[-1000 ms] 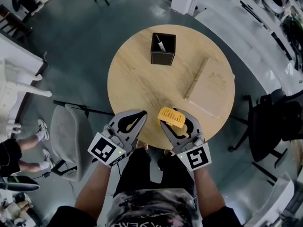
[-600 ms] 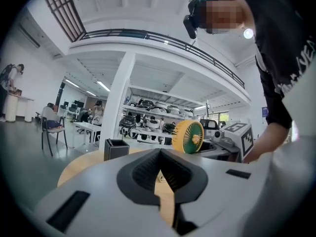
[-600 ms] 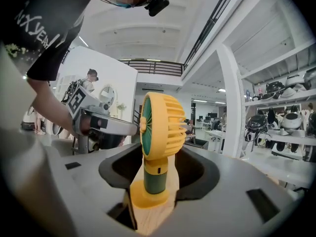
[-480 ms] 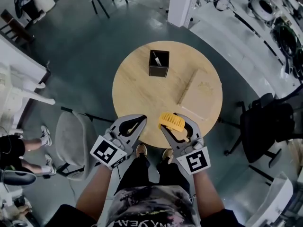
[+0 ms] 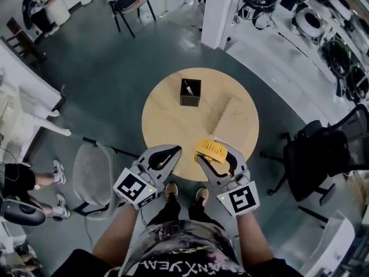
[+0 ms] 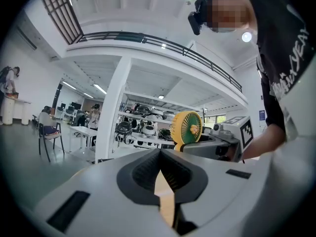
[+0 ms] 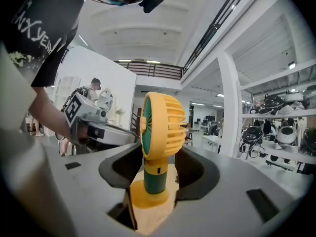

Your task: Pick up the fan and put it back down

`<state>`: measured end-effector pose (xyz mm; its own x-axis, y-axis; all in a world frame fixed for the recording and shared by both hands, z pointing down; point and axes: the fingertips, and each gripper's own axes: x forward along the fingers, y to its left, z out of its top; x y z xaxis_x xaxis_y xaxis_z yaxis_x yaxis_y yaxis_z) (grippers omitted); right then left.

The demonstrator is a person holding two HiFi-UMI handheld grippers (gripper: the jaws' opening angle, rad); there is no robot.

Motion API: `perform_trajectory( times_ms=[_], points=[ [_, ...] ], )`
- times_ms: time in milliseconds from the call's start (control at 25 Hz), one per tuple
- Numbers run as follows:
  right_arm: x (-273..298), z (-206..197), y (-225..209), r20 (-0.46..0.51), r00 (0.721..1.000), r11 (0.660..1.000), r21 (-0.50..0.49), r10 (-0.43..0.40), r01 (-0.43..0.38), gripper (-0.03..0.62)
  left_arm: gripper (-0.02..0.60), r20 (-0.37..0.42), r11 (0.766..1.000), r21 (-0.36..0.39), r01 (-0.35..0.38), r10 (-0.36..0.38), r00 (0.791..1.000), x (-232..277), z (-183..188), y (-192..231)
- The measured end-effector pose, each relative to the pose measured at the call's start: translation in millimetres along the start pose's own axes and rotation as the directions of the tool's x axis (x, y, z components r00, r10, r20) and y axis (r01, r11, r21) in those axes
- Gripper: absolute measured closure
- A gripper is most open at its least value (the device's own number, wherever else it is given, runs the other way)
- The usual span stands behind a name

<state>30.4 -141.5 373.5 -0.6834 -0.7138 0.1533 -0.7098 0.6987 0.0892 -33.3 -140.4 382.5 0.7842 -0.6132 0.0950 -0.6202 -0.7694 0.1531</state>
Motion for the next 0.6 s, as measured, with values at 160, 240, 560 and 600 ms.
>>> perform_trajectory(
  times_ms=[160, 240, 560, 600],
  points=[
    [-4.2, 11.7, 0.6, 0.018, 1.000, 1.000, 0.004, -0.006, 0.006, 0.385, 0.569, 0.000, 1.000, 0.001, 0.006, -0.006, 1.000, -0.4, 3.8, -3.7],
    [-3.6, 14.3, 1.1, 0.021, 1.000, 1.000, 0.002, -0.004, 0.004, 0.385, 0.569, 0.000, 1.000, 0.008, 0.008, -0.008, 1.000, -0.4, 7.4, -3.6],
    [-2.9, 14.5, 4.2, 0.028, 1.000, 1.000, -0.004, 0.008, -0.008, 0.387, 0.569, 0.002, 1.000, 0.023, 0.005, -0.005, 1.000, -3.9, 10.4, -2.2],
    [-2.7, 15.4, 3.3, 0.029, 1.000, 1.000, -0.004, 0.009, -0.009, 0.387, 0.569, 0.000, 1.000, 0.025, 0.004, -0.004, 1.000, -3.5, 11.4, -1.9]
  ],
)
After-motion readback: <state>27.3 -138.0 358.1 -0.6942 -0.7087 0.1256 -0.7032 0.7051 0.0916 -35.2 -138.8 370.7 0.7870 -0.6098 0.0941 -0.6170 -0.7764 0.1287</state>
